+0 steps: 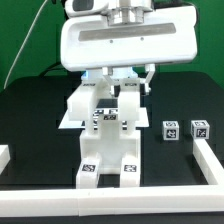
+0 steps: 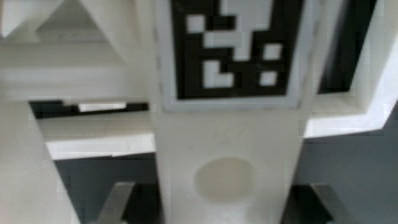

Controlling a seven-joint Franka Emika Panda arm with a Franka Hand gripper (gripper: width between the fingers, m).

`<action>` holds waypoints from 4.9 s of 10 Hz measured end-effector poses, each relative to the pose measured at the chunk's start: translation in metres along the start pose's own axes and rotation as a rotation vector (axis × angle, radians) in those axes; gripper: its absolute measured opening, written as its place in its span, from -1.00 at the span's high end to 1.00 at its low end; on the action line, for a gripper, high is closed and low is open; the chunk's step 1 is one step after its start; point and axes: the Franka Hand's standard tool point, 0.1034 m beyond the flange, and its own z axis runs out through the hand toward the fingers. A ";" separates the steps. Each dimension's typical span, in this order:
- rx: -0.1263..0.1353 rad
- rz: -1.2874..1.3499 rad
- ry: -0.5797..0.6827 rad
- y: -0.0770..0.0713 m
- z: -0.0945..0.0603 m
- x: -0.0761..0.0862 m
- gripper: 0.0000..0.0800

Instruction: Assemble chair

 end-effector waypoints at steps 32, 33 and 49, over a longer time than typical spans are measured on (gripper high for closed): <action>-0.021 -0.014 0.100 0.003 -0.007 0.009 -0.62; -0.008 -0.007 0.089 0.006 -0.023 0.011 -0.62; -0.071 0.059 0.073 0.043 0.010 -0.012 -0.62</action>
Offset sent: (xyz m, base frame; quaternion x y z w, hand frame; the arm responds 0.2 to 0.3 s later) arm -0.0173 -0.0048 -0.0085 -0.0123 -0.0101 0.0014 0.9999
